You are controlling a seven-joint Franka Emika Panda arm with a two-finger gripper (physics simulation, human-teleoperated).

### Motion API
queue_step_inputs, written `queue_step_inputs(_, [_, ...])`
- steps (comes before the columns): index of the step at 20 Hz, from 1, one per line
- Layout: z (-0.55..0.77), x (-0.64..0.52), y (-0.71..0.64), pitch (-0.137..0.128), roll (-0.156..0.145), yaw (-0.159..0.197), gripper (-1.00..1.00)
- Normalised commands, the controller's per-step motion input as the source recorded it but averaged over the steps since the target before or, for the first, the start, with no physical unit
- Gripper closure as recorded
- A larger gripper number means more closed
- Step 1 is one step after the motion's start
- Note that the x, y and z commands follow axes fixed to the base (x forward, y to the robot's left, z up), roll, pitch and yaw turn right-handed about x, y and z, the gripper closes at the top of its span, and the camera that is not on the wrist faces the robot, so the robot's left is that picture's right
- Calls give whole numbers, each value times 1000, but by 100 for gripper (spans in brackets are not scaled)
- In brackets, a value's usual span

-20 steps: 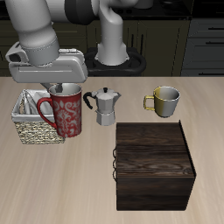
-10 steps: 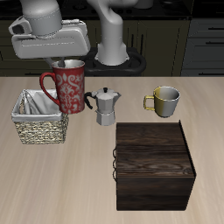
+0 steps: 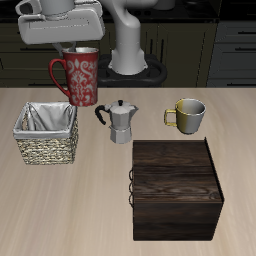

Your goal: Place the red mug in the basket

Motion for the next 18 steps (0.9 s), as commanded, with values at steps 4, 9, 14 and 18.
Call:
queue_step_inputs(4, [118, -491, -43, -27, -79, 65, 100])
queue_step_inputs(9, [6, -358, -90, -7, -68, 44, 100])
queue_step_inputs(14, [-87, -291, -131, -22, -39, 37, 100])
queue_step_inputs(18, [-43, -321, -118, -19, -23, -29, 100])
